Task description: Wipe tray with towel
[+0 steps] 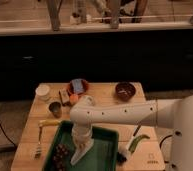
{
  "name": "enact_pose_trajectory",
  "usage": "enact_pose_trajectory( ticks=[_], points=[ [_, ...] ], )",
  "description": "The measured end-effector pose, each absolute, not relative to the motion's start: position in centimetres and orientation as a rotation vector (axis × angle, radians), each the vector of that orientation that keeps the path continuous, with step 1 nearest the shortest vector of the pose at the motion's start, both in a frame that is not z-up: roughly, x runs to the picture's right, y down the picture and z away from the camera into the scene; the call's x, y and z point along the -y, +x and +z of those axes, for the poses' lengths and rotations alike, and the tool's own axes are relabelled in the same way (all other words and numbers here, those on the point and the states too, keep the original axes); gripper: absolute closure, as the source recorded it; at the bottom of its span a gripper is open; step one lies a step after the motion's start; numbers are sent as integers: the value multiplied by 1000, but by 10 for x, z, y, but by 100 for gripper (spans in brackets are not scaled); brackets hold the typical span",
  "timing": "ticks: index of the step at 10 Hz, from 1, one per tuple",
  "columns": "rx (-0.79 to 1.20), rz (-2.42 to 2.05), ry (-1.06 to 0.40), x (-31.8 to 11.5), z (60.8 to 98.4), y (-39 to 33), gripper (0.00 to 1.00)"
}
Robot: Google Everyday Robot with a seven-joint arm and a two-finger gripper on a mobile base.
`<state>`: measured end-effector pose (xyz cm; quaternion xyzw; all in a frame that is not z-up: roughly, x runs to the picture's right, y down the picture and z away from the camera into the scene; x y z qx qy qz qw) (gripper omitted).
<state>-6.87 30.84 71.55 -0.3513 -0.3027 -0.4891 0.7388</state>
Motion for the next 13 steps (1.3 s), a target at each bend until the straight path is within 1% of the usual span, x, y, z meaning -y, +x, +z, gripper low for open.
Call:
enact_pose_trajectory(
  ticks=[1,3,5,7,8,10,13],
  points=[
    [664,-1079,-787,-319,708,-59,99],
    [635,-1059,-800,-324,703,-33,99],
    [585,-1005,-789,-310,707,3,99],
    [560,-978,-769,-287,722,15,99],
    [555,-975,-759,-272,732,14,99],
    [566,-998,-751,-261,740,0,99],
    [632,-1096,-744,-270,735,-55,99]
  ],
)
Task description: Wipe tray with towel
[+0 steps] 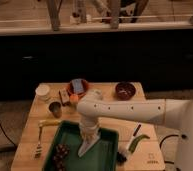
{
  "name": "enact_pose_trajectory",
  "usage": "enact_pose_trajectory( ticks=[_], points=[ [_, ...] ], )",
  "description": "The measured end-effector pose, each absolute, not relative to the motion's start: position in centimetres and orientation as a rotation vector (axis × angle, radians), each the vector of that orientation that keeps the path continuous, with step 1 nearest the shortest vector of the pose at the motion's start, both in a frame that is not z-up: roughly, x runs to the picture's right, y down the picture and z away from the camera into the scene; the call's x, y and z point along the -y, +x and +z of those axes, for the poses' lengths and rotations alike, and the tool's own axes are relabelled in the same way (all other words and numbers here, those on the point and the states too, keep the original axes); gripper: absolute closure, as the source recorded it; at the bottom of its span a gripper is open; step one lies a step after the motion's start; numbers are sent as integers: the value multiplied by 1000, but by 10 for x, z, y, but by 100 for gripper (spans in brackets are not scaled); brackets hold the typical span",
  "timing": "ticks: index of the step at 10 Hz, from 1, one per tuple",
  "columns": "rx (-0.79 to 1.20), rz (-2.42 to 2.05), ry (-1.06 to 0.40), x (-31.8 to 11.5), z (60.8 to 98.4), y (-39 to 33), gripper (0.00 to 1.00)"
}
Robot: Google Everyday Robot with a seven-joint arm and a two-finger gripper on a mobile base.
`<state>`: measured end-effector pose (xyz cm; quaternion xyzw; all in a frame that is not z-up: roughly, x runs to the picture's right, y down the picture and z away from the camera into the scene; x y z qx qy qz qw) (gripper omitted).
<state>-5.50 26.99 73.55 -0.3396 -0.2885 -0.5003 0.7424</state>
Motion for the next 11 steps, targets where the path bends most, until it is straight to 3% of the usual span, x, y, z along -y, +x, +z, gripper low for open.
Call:
enact_pose_trajectory(
  ticks=[5,11],
  points=[
    [701,-1194,-790,-323,701,-77,99],
    [600,-1076,-808,-300,721,18,99]
  ],
)
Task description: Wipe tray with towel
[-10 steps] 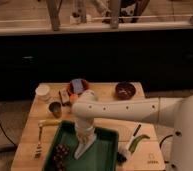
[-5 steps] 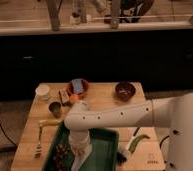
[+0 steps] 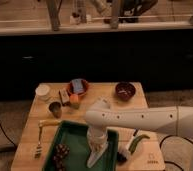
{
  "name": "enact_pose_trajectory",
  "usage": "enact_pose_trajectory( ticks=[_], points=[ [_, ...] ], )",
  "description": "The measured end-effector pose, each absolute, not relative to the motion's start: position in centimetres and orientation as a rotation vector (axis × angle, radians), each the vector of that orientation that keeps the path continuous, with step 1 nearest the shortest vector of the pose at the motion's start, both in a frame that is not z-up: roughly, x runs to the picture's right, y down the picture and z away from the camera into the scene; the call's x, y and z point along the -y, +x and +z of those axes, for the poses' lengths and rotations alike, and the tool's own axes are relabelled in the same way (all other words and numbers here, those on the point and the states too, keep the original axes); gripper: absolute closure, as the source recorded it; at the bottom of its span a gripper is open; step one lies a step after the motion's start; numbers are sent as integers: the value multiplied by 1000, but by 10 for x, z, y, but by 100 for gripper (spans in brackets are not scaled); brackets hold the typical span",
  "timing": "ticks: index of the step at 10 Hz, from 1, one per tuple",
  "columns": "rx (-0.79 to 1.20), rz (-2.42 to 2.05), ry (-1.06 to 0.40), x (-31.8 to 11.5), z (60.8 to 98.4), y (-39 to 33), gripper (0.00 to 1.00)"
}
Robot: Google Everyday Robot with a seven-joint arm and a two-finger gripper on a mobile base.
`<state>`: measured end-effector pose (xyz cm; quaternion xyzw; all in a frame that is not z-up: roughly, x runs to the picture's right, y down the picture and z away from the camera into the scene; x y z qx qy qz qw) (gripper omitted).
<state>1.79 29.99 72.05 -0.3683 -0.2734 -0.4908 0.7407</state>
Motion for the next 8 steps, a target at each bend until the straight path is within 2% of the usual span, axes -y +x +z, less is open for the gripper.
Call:
enact_pose_trajectory(
  ticks=[3,8],
  points=[
    [596,-1086,-792,-281,732,21,99],
    [689,-1209,-772,-278,729,-62,99]
  ],
)
